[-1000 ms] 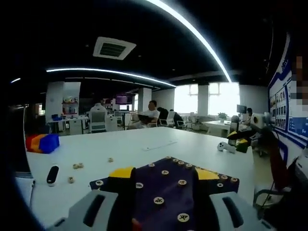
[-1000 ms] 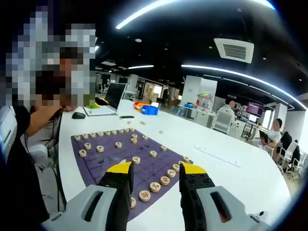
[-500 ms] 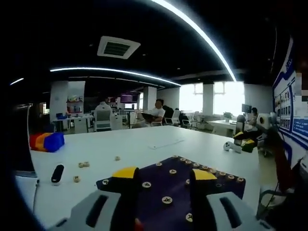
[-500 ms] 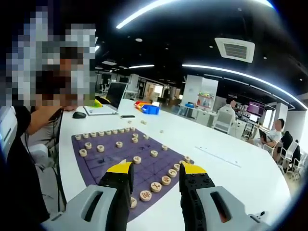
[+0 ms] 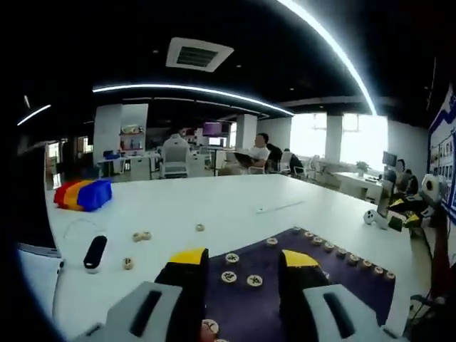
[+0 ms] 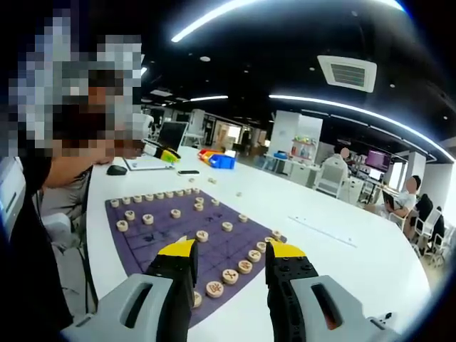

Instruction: Pick up the chess pieces one by one and place each piece onto its starting position on the chessboard, setting the pieces on their correct points until all the chess pieces are arranged in the starting layout

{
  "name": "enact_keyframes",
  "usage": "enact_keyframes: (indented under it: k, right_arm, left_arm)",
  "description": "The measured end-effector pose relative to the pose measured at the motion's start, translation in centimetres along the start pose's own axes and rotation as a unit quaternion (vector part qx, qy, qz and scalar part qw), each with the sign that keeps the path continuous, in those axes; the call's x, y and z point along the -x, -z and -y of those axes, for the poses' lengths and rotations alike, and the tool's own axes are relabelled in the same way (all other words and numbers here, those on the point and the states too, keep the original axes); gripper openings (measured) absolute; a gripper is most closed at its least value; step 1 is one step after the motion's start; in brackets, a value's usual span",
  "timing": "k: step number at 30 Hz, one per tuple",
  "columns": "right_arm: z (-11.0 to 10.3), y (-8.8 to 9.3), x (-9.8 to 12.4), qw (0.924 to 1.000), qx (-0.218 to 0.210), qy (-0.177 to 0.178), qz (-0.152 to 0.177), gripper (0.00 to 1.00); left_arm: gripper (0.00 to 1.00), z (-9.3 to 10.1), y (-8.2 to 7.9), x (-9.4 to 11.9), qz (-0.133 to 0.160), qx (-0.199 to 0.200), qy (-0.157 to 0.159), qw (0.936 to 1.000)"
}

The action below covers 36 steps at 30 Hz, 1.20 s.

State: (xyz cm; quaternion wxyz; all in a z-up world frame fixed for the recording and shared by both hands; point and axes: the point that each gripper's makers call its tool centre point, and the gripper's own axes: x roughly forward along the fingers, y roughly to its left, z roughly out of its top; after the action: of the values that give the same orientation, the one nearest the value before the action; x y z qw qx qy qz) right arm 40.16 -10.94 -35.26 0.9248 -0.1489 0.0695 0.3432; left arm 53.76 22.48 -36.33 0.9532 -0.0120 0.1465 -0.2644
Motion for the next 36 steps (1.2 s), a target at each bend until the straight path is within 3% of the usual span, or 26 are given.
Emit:
enact_keyframes:
  k: [4, 9, 15, 20, 22, 26, 30, 32, 36]
  right_arm:
    - [0.1, 0.1, 0.0, 1.0000, -0.001, 0.001, -0.001, 0.39]
    - [0.3, 0.1, 0.1, 1.0000, -0.001, 0.003, 0.000, 0.39]
    - [0.4, 0.3, -0.1, 1.0000, -0.003, 0.002, -0.003, 0.39]
    - [0.7, 0.7, -0.3, 0.9999, -0.007, 0.003, -0.007, 0.39]
    - [0.7, 0.9, -0.4, 0.9999, -0.008, 0.004, -0.008, 0.39]
    - [0.9, 1.2, -0.5, 0.9999, -0.010, 0.006, -0.012, 0.39]
    - [1.2, 1.6, -0.6, 0.9997, -0.015, 0.010, -0.014, 0.39]
    - [1.3, 2.0, -0.9, 0.9996, -0.018, 0.010, -0.019, 0.39]
    - [1.5, 2.7, -1.3, 0.9994, -0.022, 0.009, -0.026, 0.39]
  left_arm:
    - [0.38, -2.1, 0.4, -2.8, -0.014, 0.004, -0.026, 0.9996]
    - [0.33, -6.6, 1.8, -5.7, -0.045, -0.016, -0.089, 0.9949]
    - [0.32, -11.7, 4.6, -9.2, -0.079, -0.029, -0.135, 0.9873]
    - [0.33, -15.4, 6.5, -11.6, -0.088, -0.018, -0.162, 0.9828]
    - [0.32, -16.7, 7.1, -12.2, -0.100, -0.036, -0.172, 0.9792]
    - [0.32, -18.0, 7.3, -13.1, -0.106, -0.049, -0.181, 0.9765]
    - [0.32, -18.8, 7.1, -14.6, -0.101, -0.022, -0.183, 0.9776]
    - [0.32, -19.1, 7.3, -15.3, -0.112, -0.028, -0.184, 0.9762]
    - [0.32, -19.9, 7.0, -16.3, -0.105, -0.017, -0.187, 0.9766]
